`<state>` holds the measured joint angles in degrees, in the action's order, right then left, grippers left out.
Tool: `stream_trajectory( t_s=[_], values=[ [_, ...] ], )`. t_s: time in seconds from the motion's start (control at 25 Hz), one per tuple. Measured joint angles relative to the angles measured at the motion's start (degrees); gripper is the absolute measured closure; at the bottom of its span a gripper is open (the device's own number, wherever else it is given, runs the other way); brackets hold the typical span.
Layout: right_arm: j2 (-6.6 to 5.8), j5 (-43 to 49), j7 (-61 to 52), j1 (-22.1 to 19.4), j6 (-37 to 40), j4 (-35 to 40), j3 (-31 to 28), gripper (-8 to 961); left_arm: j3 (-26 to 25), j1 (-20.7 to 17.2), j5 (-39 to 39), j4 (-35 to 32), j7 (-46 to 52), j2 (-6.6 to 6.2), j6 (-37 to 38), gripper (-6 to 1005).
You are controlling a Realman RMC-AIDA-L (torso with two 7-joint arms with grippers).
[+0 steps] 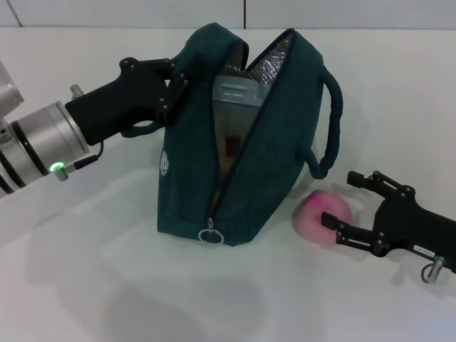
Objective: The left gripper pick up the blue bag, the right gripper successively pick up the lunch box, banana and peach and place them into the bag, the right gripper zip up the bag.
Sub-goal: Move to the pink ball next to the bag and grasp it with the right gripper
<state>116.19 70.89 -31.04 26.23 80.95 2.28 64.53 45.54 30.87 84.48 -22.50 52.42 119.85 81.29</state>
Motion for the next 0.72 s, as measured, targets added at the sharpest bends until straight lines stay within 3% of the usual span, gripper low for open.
stream_trajectory(
  t_s=[0.4, 0.72],
  values=[
    [0.0, 0.1, -1.76, 3.0, -3.36, -1.1, 4.01, 146, 0.14, 0.5, -2.69, 1.49, -1.09, -0.01, -0.07, 958],
    [0.0, -0.42, -3.15, 0.88, -3.22, 2.41, 4.84, 256, 0.12, 0.58, -2.81, 1.77, -1.18, -0.06, -0.61, 957]
  ],
)
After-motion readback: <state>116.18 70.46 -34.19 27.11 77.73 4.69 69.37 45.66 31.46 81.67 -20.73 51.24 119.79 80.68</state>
